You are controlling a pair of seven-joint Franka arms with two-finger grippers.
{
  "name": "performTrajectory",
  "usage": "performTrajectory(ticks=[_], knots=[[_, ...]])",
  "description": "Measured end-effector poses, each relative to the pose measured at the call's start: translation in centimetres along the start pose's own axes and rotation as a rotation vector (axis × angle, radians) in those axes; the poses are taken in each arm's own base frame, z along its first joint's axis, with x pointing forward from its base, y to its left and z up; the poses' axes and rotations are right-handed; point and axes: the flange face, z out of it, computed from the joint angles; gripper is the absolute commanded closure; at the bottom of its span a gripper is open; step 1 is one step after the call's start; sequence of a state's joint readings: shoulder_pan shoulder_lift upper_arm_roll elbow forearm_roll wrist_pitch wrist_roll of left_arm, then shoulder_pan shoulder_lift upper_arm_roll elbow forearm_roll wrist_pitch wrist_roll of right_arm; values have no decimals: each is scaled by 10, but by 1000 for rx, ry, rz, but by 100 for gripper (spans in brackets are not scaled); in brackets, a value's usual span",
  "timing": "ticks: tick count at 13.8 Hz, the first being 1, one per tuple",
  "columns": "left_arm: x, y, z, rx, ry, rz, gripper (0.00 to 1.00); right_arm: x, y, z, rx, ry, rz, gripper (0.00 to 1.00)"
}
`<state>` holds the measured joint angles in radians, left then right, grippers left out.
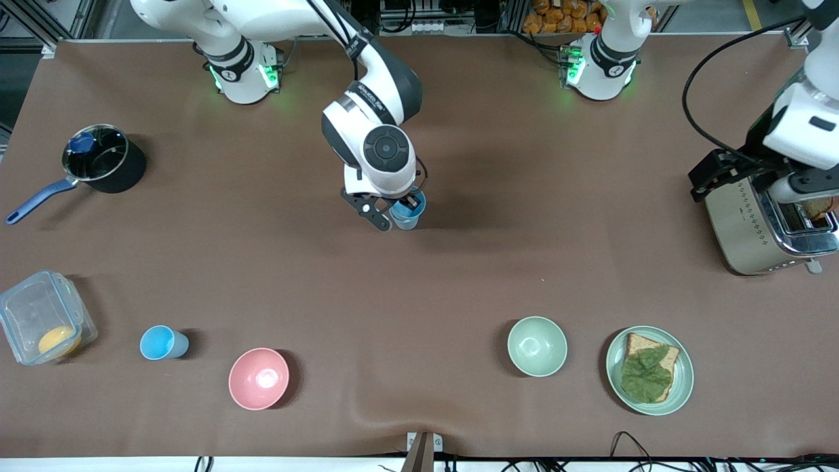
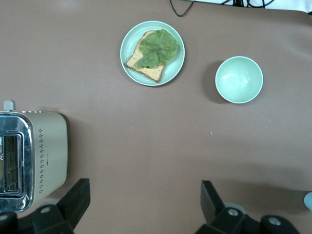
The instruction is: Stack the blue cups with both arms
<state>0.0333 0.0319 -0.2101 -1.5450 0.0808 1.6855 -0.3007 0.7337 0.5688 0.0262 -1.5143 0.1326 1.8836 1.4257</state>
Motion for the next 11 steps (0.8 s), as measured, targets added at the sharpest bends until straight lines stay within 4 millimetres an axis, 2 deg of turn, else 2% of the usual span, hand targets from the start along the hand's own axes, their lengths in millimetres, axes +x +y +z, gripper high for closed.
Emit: performTrajectory(ticks=[2,3,4,5,9,11], knots=[[0,2,1,-1,-2,3,0,-5,-2,5,-5,1,-7,100],[0,2,1,-3,-1,3,0,-7,-2,7,-8,2,-11,82],[0,2,1,-4,-2,3,0,-9,-2,9,-10,2,-13,38],[0,2,1,-4,-3,3,0,-8,-2,8,-10,3,-13,0],[0,7,4,-21,-12,7,0,5,-2,-3,3,10,-2,0],[0,10,6,-23,-16,12,0,27,11,-21,-34,0,-76,0]])
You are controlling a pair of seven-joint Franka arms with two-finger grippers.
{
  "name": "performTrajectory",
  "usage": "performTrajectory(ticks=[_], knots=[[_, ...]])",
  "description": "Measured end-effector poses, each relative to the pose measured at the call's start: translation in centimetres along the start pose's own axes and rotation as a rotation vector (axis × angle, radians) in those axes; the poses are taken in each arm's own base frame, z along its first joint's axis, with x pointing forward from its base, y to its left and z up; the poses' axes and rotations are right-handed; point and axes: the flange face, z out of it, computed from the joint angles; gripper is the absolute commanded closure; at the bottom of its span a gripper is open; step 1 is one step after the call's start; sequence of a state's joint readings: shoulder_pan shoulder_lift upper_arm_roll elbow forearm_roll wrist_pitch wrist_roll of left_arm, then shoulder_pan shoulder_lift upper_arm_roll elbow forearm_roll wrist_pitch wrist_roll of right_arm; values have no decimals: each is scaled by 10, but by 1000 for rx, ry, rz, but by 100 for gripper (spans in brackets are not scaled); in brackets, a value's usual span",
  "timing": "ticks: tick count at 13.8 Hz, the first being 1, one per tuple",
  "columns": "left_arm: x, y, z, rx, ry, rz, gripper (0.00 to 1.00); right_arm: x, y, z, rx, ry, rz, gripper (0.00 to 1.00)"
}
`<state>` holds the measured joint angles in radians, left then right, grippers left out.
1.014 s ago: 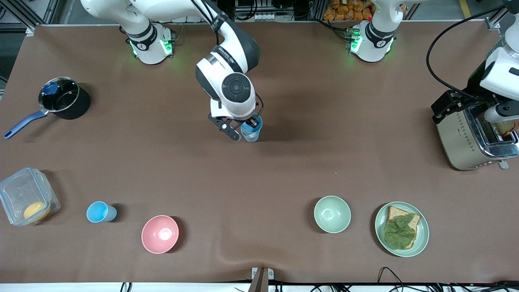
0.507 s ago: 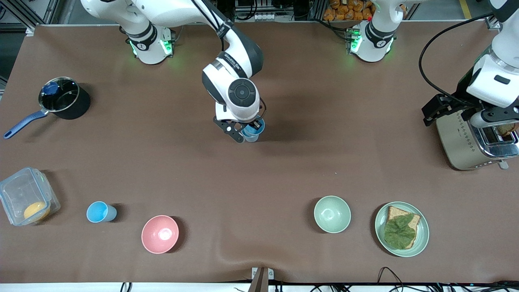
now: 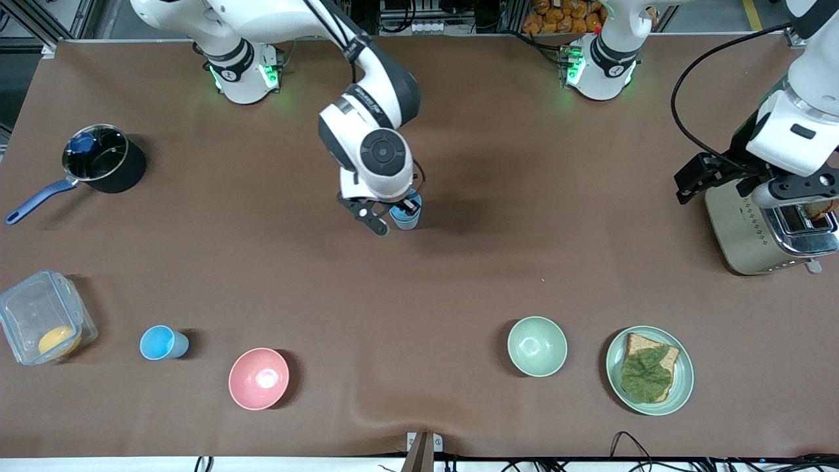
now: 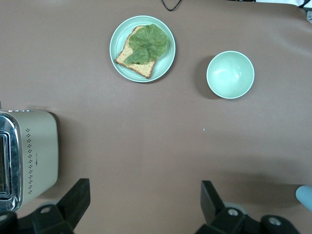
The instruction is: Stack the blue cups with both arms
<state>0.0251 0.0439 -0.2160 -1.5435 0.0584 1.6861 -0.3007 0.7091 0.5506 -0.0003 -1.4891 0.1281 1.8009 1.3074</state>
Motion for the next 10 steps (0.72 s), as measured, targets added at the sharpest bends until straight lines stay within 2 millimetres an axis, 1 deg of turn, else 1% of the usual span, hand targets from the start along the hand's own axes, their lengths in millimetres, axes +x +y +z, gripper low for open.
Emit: performTrajectory(ticks=[1,2,5,6,7,8,10], knots=[[0,0,1,0,-1,1,0,20,14,-11,-31,-18,-62,0],[0,0,2,0,-3,1,0,47,32,-21,-57,-43,-123,0],[2,1,6,0,-10,2,0,147,98,-48,-87,-119,-235,0],[3,2,8,0,-13,3,0,179,121,-52,-98,-135,-268,0],[3,2,9,0,-15,3,0,207,144,-54,-120,-142,-306,0],[3,2,9,0,-15,4,0,230,164,-53,-141,-145,-345,0],[3,3,10,0,-16,4,0,269,204,-48,-147,-171,-429,0]])
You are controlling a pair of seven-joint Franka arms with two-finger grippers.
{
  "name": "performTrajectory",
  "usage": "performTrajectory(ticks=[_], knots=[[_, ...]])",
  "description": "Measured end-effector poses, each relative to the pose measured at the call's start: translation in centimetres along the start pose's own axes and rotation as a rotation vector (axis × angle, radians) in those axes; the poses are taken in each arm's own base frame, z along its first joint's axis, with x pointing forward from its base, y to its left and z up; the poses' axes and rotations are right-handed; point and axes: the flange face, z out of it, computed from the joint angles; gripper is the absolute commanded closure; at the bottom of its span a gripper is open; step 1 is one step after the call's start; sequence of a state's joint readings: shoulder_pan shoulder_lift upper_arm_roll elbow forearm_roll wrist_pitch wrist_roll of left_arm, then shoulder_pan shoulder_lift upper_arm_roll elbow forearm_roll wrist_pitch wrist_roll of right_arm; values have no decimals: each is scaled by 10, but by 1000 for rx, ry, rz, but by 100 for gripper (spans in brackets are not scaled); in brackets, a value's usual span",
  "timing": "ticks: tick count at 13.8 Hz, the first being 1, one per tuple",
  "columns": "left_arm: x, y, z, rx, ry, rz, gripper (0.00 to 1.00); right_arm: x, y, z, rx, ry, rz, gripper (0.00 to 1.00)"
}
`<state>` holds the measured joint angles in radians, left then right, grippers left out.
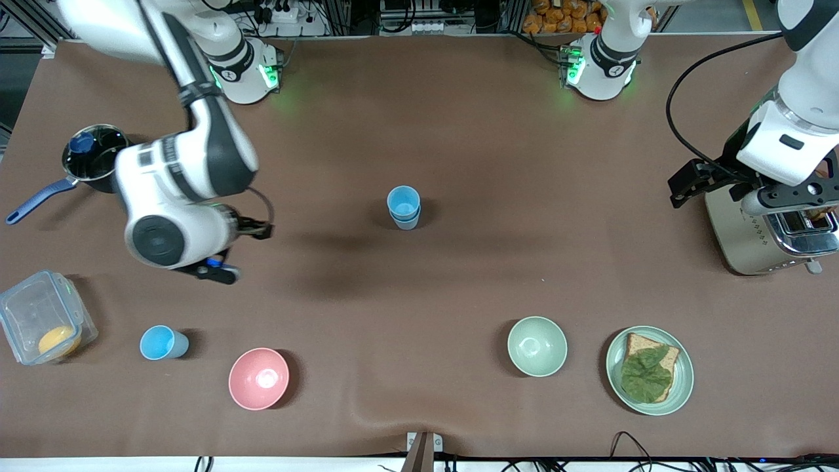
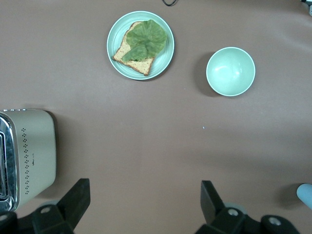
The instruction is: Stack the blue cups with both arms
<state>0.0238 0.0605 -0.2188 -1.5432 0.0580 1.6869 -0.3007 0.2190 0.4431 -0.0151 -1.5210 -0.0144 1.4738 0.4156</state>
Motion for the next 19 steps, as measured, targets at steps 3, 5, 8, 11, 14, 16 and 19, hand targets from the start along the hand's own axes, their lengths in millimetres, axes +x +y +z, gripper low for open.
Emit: performTrajectory(ticks=[3,5,8,11,14,16,19], knots=[[1,0,4,0,-6,1,0,18,88,17,57,-37,-87,0],[3,1,7,1,-11,1,0,13,123,28,91,-5,-116,0],[5,1,11,-1,-12,1,0,-14,140,28,111,58,-145,0],[8,2,13,-5,-5,2,0,-44,149,-13,127,175,-147,0],[6,9,13,-7,-2,13,0,-74,165,-74,138,320,-188,0],[6,10,12,-7,-1,15,0,-84,186,-107,135,401,-248,0],[6,10,12,-8,0,14,0,-92,216,-137,132,468,-269,0]])
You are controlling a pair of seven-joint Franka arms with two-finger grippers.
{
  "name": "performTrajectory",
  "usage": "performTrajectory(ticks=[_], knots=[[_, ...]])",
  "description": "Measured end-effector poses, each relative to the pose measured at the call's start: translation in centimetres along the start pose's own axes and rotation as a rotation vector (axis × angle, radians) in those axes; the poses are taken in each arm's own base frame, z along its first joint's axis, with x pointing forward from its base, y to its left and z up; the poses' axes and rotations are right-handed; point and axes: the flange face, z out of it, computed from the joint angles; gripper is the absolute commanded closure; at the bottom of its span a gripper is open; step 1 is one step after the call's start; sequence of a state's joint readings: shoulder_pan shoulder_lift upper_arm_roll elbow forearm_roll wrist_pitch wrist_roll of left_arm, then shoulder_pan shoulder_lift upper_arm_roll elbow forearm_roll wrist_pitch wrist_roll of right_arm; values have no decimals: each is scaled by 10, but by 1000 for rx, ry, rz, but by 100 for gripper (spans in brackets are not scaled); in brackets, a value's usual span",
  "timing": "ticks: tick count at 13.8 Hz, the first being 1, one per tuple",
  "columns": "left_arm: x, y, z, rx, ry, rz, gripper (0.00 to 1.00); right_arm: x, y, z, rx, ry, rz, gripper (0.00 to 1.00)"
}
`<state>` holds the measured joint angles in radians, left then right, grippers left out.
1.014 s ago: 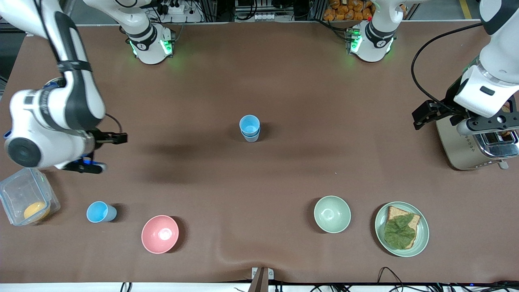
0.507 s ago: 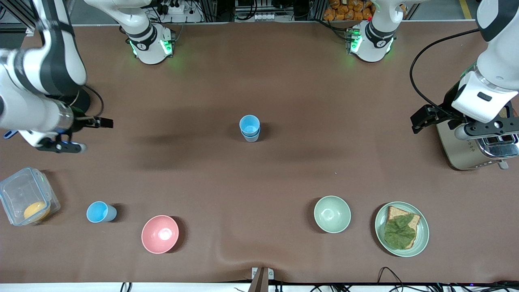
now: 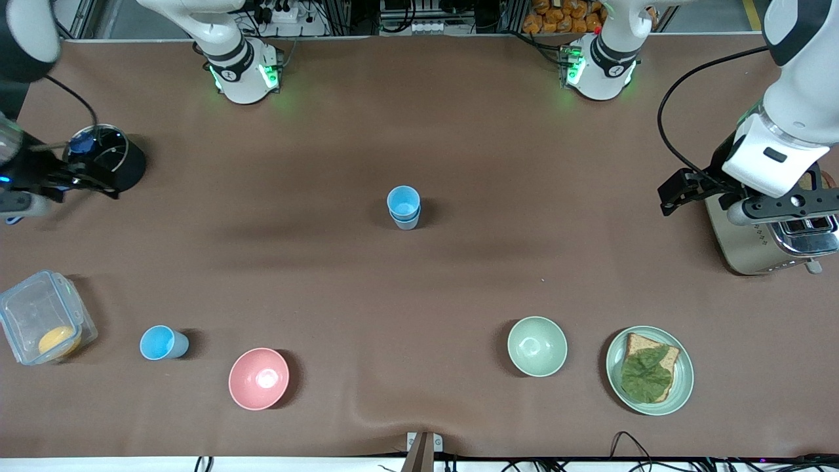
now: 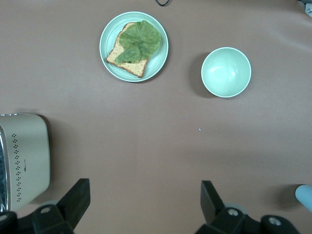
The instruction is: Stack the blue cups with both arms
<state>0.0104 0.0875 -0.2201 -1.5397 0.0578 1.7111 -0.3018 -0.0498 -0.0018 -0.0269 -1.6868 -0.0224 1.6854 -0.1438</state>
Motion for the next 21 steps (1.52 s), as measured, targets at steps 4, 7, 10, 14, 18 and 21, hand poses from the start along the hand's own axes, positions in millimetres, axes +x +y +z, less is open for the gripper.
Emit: performTrajectory(ticks=[4,7,10,14,18,21], knots=[[1,-3,-1,-7,-1,-9,0,-6,2,-42,0,13,94,0],[2,-6,-4,-12,6,-16,0,-9,-7,-57,2,2,104,0],[5,-8,-11,-35,26,-27,0,-9,-13,-57,8,-1,91,0],[7,-10,-16,-39,41,-30,0,-9,-14,-57,19,0,89,0],[8,-13,-16,-38,40,-36,0,-9,-15,-57,26,1,89,0],[10,-15,-13,-37,36,-39,0,-9,-16,-58,38,3,89,0]])
